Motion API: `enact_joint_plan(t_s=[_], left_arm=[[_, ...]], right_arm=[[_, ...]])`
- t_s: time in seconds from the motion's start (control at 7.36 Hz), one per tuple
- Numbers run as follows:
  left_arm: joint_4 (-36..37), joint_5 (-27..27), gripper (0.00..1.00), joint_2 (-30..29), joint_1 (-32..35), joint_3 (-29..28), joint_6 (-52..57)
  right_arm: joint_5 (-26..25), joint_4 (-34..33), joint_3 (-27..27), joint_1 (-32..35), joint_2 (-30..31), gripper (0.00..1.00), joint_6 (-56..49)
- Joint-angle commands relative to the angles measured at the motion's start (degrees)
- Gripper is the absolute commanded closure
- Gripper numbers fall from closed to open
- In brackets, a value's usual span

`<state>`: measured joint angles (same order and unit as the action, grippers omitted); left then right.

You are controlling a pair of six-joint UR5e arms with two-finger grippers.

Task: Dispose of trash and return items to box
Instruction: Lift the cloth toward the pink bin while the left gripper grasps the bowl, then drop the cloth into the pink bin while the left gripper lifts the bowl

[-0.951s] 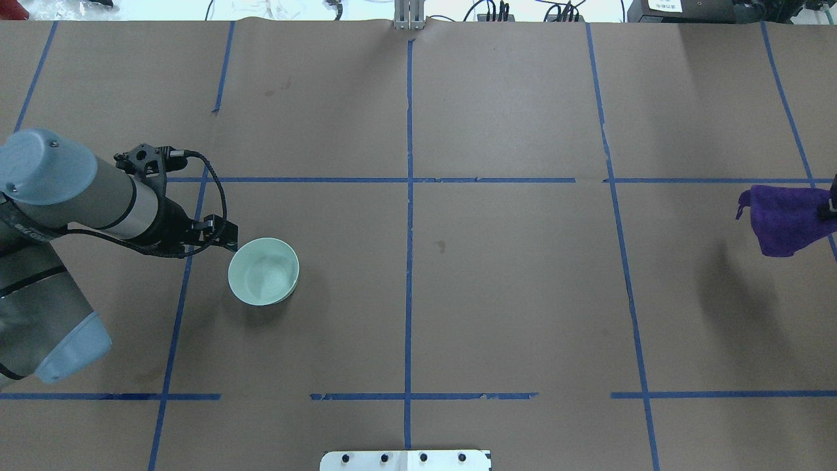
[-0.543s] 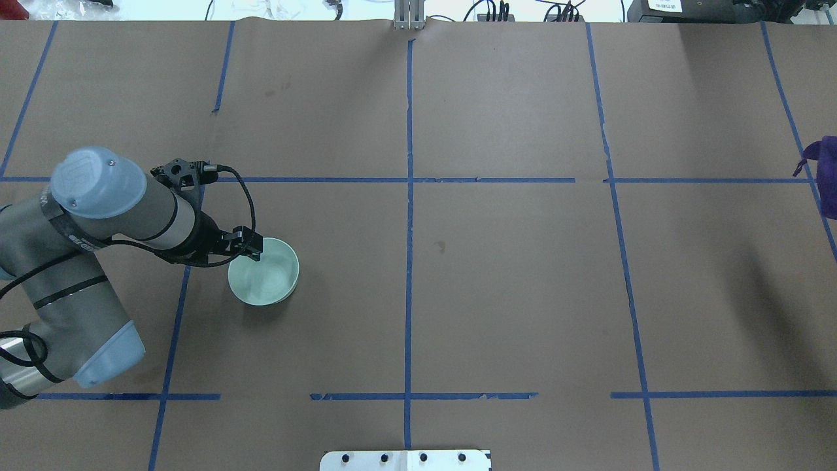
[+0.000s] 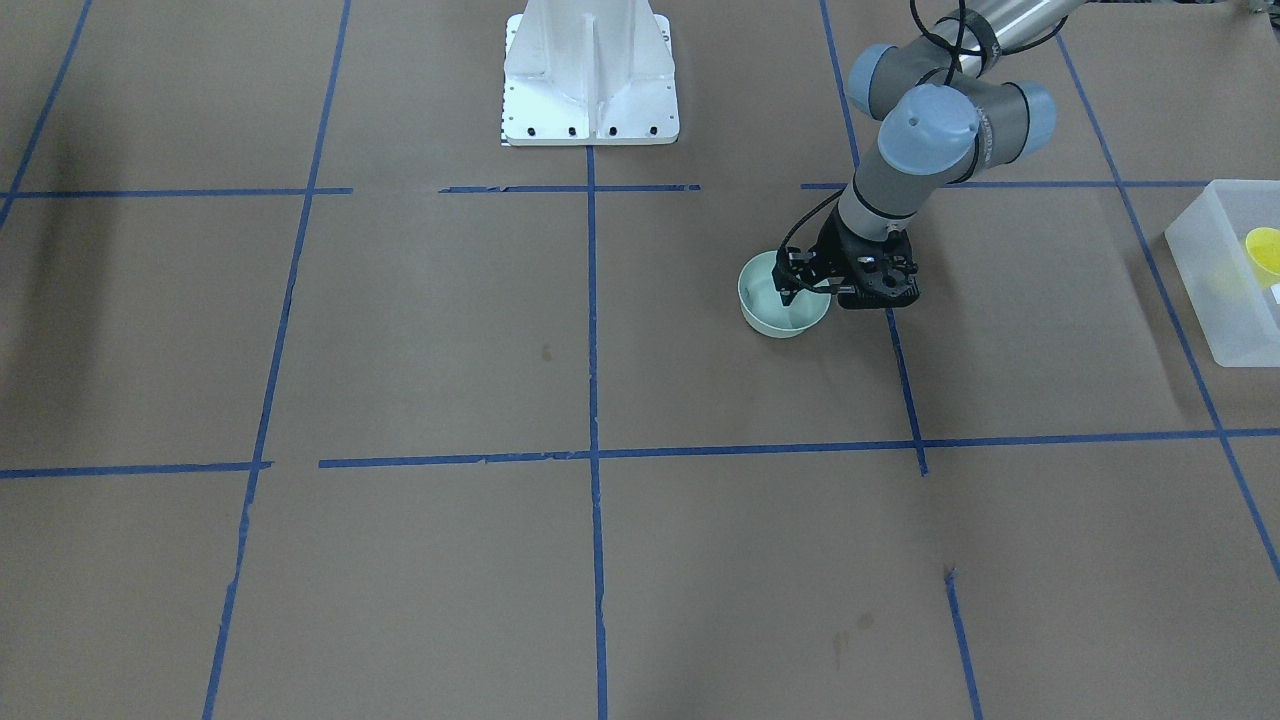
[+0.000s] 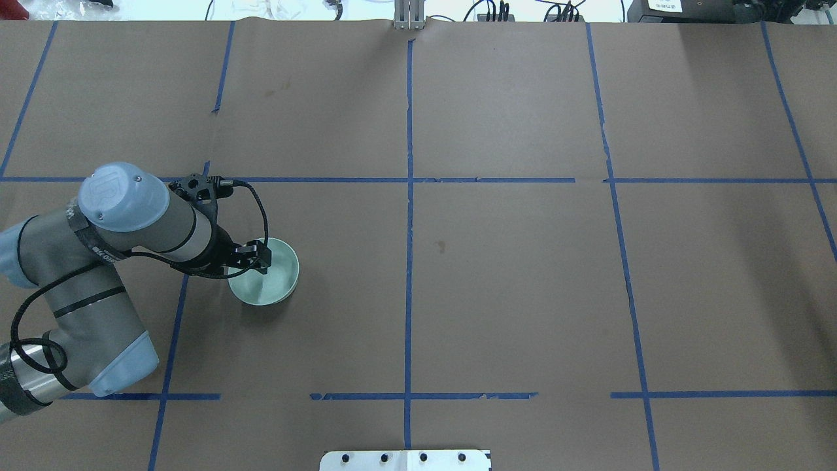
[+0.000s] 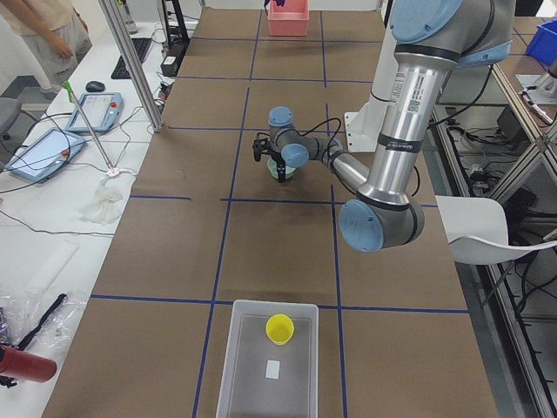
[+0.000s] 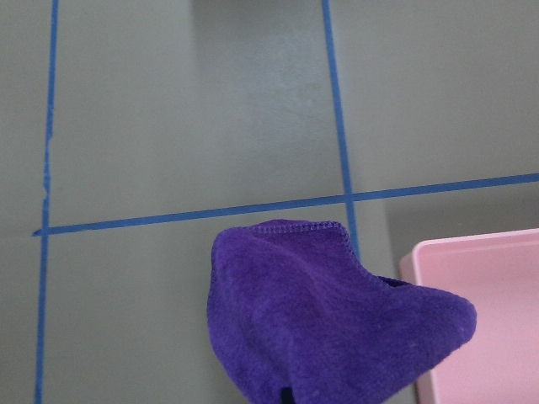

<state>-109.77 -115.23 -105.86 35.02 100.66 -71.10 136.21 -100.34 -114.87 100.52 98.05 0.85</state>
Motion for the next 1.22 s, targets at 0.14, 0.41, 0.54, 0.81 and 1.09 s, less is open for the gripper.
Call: enact_joint_plan(t_s=[0.14,0.41,0.54,0.81,1.09], left_arm=[[0.08,0.01,1.00,0.13,-0.04,-0.21,-0.09],[0.35,-0.08,1.00,0.21,0.04,0.49,0.00],[1.65,-0.08,1.00,-0.05,0.48,1.63,0.00],[5.87,-0.17,1.00,-0.05,1.96,6.19,0.52],[10.17,-0.43,1.00,-0.22,6.36,10.14,0.87]], right_arm=[[-5.87,-1.71,9.28,6.26,-1.46,1.00,-18.50],[-6.05,-1.18,15.69,6.53,-1.10,1.00,-23.68],[-6.48,0.82,18.34,6.53,-1.19,1.00,-23.79],[-7.63,10.21,26.85,6.27,-0.93,0.93,-22.92],[-7.37,16.29,32.23,5.92,-1.28,0.00,-17.33]])
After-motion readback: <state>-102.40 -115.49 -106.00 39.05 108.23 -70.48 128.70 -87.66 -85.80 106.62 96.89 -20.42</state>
